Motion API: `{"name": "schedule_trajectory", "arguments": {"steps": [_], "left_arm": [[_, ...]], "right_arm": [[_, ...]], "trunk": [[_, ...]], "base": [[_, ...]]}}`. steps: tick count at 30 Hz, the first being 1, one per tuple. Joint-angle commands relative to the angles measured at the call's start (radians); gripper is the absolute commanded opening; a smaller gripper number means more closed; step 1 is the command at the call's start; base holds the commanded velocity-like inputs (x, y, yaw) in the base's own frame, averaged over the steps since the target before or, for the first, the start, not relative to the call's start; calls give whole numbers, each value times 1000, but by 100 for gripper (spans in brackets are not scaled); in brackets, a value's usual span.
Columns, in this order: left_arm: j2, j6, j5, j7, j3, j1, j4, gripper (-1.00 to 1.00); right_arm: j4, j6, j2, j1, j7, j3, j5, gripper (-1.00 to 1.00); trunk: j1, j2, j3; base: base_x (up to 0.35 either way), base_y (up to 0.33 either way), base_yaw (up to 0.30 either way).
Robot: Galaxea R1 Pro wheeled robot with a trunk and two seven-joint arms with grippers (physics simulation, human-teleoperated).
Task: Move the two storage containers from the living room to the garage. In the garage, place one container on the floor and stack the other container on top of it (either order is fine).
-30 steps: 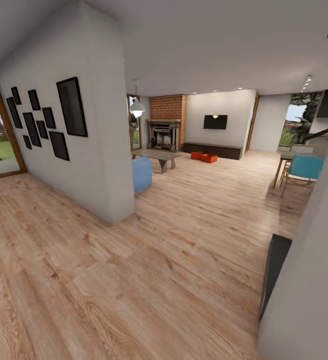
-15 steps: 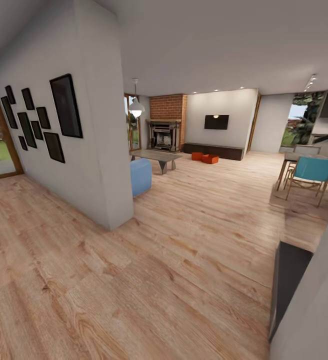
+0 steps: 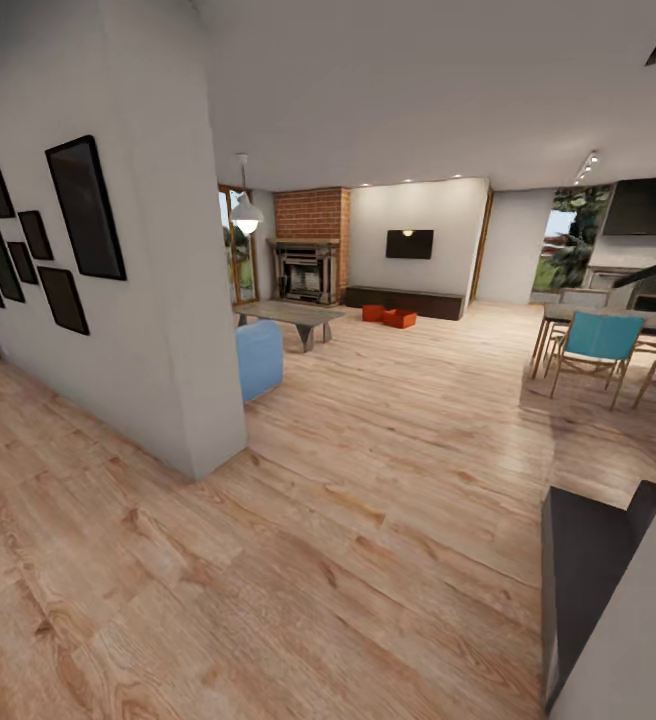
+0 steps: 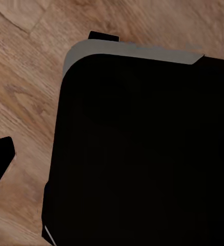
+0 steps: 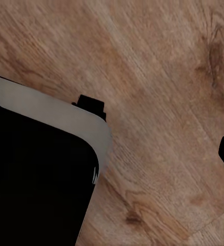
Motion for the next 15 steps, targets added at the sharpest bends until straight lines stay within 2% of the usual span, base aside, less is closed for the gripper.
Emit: {"name": "schedule_trajectory", "arguments": {"steps": [1, 15], "left_arm": [[0, -1, 6, 1, 1, 0, -1, 100], [3, -1, 5, 1, 1, 0, -1, 100]], "right_arm": [[3, -5, 0, -1, 2, 8, -8, 100], [3, -6, 0, -1, 2, 11, -5, 100]], "trunk": [[1, 0, -1], [1, 0, -1]], "base": [[323, 161, -244], [319, 181, -245]]}}
